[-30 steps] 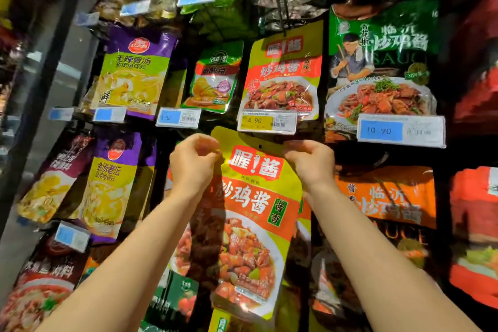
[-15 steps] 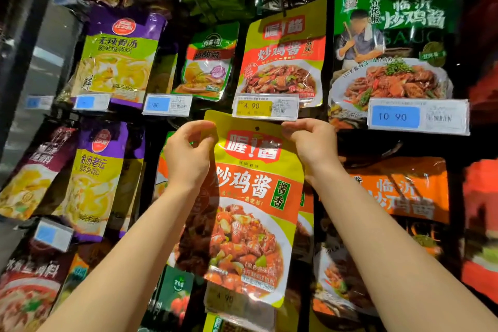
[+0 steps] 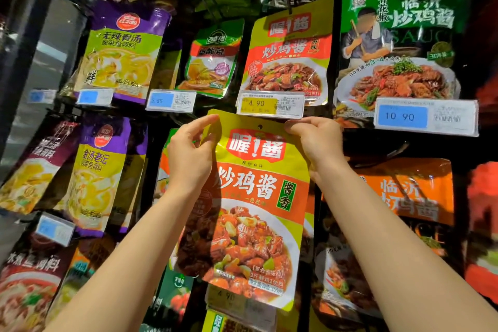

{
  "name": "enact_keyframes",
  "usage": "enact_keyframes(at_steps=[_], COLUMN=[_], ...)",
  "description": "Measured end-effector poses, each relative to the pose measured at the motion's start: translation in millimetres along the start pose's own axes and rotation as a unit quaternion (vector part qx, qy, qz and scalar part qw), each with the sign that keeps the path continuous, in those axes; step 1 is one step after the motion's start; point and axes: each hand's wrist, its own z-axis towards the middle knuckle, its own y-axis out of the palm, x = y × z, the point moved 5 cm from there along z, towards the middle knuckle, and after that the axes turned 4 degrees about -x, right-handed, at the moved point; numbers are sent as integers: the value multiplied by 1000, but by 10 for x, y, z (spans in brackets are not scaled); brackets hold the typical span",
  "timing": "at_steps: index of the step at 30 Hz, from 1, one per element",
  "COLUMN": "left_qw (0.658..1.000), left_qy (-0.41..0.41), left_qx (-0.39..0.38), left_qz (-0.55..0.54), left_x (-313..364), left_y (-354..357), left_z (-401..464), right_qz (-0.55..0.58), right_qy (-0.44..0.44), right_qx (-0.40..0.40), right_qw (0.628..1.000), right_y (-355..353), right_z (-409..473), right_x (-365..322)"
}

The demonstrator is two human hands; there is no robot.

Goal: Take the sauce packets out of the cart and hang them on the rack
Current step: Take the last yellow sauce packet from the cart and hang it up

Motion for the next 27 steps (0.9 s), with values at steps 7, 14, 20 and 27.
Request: enact_keyframes(at_steps=[7,14,20,27], left_qw=[994,979,923,884], left_qy=[10,-15,97,68], left_qx=[-60,-135,-239,-375], left_qz=[95,152,285,271], left_x=[61,-206,-307,-697], left_y=[87,327,434,542], left_z=[30,0,-559,-762], right_qz=[-18,-111,-274,-583], right_qy=[9,-15,-127,-364], right_qx=[-6,24,50,24], right_qw=[1000,993,952,726], right_y=[-28,-120,-126,50], right_z=[67,75,92,-439], right_x=[5,226,232,288])
